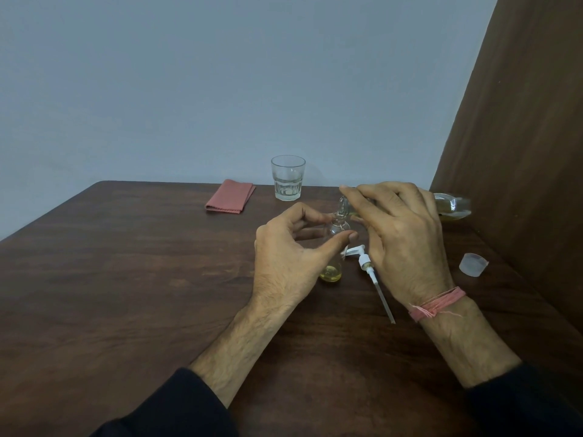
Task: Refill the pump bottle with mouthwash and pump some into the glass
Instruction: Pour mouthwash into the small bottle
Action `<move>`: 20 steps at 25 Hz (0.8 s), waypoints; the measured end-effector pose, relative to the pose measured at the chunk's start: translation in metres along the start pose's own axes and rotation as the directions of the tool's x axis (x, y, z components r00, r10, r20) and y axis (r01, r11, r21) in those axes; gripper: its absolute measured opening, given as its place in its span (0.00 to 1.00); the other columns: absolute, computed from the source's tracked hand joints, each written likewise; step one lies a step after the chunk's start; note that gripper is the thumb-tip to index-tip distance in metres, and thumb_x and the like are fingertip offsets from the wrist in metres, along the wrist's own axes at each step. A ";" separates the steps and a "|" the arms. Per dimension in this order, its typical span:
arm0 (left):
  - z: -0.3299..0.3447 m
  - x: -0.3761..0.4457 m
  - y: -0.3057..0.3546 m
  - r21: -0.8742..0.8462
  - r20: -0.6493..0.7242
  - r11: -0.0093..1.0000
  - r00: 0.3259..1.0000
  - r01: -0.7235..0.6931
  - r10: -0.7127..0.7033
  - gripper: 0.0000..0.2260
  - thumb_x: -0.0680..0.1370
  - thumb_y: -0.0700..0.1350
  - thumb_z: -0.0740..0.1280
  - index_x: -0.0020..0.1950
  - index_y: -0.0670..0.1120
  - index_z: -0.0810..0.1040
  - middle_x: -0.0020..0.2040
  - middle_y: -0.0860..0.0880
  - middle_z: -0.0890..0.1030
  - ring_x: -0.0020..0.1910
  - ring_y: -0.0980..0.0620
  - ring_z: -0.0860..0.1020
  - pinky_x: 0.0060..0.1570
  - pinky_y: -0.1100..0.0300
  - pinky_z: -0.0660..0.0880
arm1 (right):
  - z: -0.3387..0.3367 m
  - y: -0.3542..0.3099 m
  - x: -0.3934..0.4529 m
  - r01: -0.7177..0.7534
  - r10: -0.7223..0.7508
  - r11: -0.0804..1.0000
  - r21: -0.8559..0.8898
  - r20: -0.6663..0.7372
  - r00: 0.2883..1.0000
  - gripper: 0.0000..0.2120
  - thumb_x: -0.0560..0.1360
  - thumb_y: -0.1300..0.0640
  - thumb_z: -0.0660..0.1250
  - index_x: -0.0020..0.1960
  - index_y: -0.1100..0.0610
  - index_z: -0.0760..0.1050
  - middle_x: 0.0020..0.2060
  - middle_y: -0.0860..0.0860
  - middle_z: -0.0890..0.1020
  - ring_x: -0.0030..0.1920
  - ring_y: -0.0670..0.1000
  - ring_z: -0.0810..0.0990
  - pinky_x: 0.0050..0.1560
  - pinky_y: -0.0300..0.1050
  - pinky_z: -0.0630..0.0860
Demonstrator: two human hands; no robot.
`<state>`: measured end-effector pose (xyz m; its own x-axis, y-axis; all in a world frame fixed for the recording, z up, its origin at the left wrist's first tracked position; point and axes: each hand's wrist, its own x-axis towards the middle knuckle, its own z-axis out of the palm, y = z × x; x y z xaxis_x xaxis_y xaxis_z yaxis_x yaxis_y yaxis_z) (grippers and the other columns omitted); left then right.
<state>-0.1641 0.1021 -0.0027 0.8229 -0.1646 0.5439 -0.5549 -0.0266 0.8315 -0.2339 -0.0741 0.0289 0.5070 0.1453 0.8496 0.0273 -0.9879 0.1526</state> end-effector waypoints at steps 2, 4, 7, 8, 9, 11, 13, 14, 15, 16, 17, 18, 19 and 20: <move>0.000 0.000 -0.001 0.004 0.004 1.000 1.000 -0.005 0.005 0.17 0.70 0.56 0.90 0.51 0.54 0.87 0.53 0.62 0.92 0.50 0.64 0.91 0.52 0.56 0.90 | 0.001 0.000 0.000 0.004 -0.004 1.000 0.000 -0.005 1.000 0.33 0.72 0.69 0.76 0.76 0.56 0.78 0.63 0.53 0.84 0.62 0.61 0.80 0.65 0.61 0.72; 0.000 0.001 -0.001 0.005 0.002 1.000 1.000 -0.007 0.007 0.18 0.70 0.57 0.90 0.51 0.55 0.87 0.53 0.63 0.91 0.50 0.64 0.91 0.52 0.57 0.90 | 0.002 0.001 0.000 0.006 -0.006 1.000 0.001 -0.004 1.000 0.33 0.72 0.69 0.75 0.76 0.56 0.78 0.64 0.52 0.84 0.62 0.61 0.80 0.65 0.60 0.71; 0.000 0.001 -0.002 -0.006 0.001 1.000 1.000 -0.009 0.009 0.17 0.70 0.57 0.90 0.50 0.56 0.86 0.53 0.63 0.92 0.50 0.63 0.91 0.52 0.55 0.90 | 0.002 0.002 0.000 0.008 -0.008 1.000 0.000 0.008 1.000 0.34 0.72 0.69 0.75 0.77 0.55 0.77 0.64 0.51 0.84 0.62 0.60 0.79 0.66 0.59 0.70; 0.000 0.001 -0.002 -0.009 0.002 1.000 1.000 -0.011 0.011 0.17 0.70 0.58 0.90 0.50 0.56 0.86 0.53 0.63 0.91 0.50 0.63 0.91 0.52 0.55 0.90 | 0.002 0.002 0.000 0.008 -0.008 1.000 -0.003 0.010 1.000 0.35 0.71 0.69 0.75 0.77 0.54 0.77 0.64 0.51 0.84 0.62 0.60 0.79 0.66 0.58 0.70; 0.000 0.001 -0.002 -0.008 0.002 1.000 1.000 -0.014 0.014 0.17 0.70 0.58 0.90 0.50 0.56 0.86 0.53 0.63 0.91 0.50 0.63 0.91 0.52 0.55 0.90 | 0.002 0.002 0.000 0.009 -0.009 1.000 -0.007 0.009 1.000 0.35 0.71 0.70 0.76 0.77 0.54 0.77 0.64 0.51 0.84 0.62 0.60 0.79 0.66 0.58 0.70; 0.000 0.001 -0.002 -0.009 0.002 1.000 1.000 -0.012 0.012 0.17 0.70 0.59 0.90 0.50 0.56 0.86 0.53 0.64 0.91 0.50 0.63 0.91 0.52 0.55 0.90 | 0.002 0.002 0.000 0.010 -0.010 1.000 -0.004 0.003 1.000 0.35 0.71 0.70 0.76 0.76 0.55 0.77 0.64 0.51 0.84 0.62 0.60 0.79 0.65 0.59 0.70; 0.000 0.001 -0.003 -0.012 0.003 1.000 1.000 -0.010 0.010 0.18 0.70 0.58 0.90 0.51 0.56 0.86 0.53 0.63 0.91 0.50 0.63 0.91 0.52 0.55 0.90 | 0.002 0.002 0.000 0.011 -0.011 1.000 0.000 -0.003 1.000 0.34 0.72 0.70 0.76 0.76 0.55 0.77 0.63 0.51 0.84 0.62 0.60 0.79 0.65 0.59 0.71; 0.000 0.001 -0.003 -0.014 0.004 1.000 1.000 -0.010 0.010 0.18 0.70 0.58 0.90 0.51 0.55 0.86 0.53 0.63 0.91 0.50 0.63 0.91 0.52 0.54 0.90 | 0.002 0.002 0.000 0.010 -0.010 1.000 0.001 -0.003 1.000 0.34 0.72 0.69 0.76 0.76 0.55 0.78 0.63 0.51 0.84 0.62 0.60 0.79 0.65 0.59 0.71; 0.000 0.001 -0.003 -0.014 0.004 1.000 1.000 -0.010 0.011 0.18 0.69 0.57 0.90 0.51 0.55 0.87 0.53 0.63 0.92 0.50 0.63 0.91 0.53 0.54 0.90 | 0.002 0.002 0.000 0.009 -0.009 1.000 0.003 -0.002 1.000 0.34 0.72 0.69 0.76 0.76 0.55 0.78 0.63 0.51 0.84 0.62 0.60 0.79 0.65 0.59 0.71; 0.000 0.001 -0.003 -0.011 0.005 1.000 1.000 -0.012 0.012 0.18 0.69 0.57 0.91 0.51 0.56 0.86 0.53 0.63 0.91 0.50 0.63 0.91 0.53 0.54 0.90 | 0.002 0.002 0.000 0.008 -0.008 1.000 0.005 0.000 1.000 0.34 0.72 0.69 0.76 0.76 0.55 0.78 0.64 0.51 0.84 0.62 0.60 0.79 0.65 0.59 0.71; 0.000 0.001 -0.003 -0.005 0.005 1.000 1.000 -0.015 0.015 0.19 0.68 0.57 0.91 0.51 0.56 0.86 0.53 0.64 0.91 0.50 0.63 0.91 0.53 0.54 0.90 | 0.002 0.002 0.000 0.008 -0.008 1.000 0.005 0.000 1.000 0.33 0.72 0.69 0.76 0.76 0.55 0.78 0.64 0.51 0.84 0.62 0.60 0.79 0.65 0.59 0.71; 0.000 0.001 -0.003 0.003 0.006 1.000 1.000 -0.018 0.018 0.19 0.68 0.57 0.91 0.51 0.57 0.86 0.54 0.64 0.91 0.50 0.64 0.91 0.52 0.55 0.90 | 0.002 0.002 0.000 0.008 -0.008 1.000 0.005 -0.002 1.000 0.33 0.73 0.68 0.76 0.76 0.55 0.78 0.64 0.51 0.84 0.62 0.60 0.79 0.65 0.59 0.72; 0.000 0.001 -0.003 0.010 0.006 1.000 1.000 -0.020 0.020 0.19 0.68 0.56 0.91 0.51 0.57 0.86 0.54 0.64 0.91 0.50 0.64 0.91 0.52 0.55 0.90 | 0.002 0.002 0.000 0.009 -0.009 1.000 0.007 -0.004 1.000 0.33 0.73 0.68 0.76 0.76 0.55 0.78 0.63 0.51 0.84 0.62 0.60 0.80 0.65 0.60 0.72; 0.000 0.001 -0.003 0.013 0.006 1.000 1.000 -0.021 0.021 0.19 0.68 0.56 0.91 0.51 0.57 0.86 0.54 0.65 0.91 0.50 0.64 0.91 0.51 0.55 0.90 | 0.001 0.002 0.001 0.010 -0.010 1.000 0.009 -0.006 1.000 0.32 0.73 0.68 0.76 0.76 0.55 0.78 0.63 0.51 0.84 0.62 0.60 0.80 0.65 0.60 0.72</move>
<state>-0.1613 0.1023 -0.0050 0.8102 -0.1715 0.5606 -0.5738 -0.0363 0.8182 -0.2325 -0.0761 0.0290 0.5014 0.1555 0.8511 0.0399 -0.9868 0.1568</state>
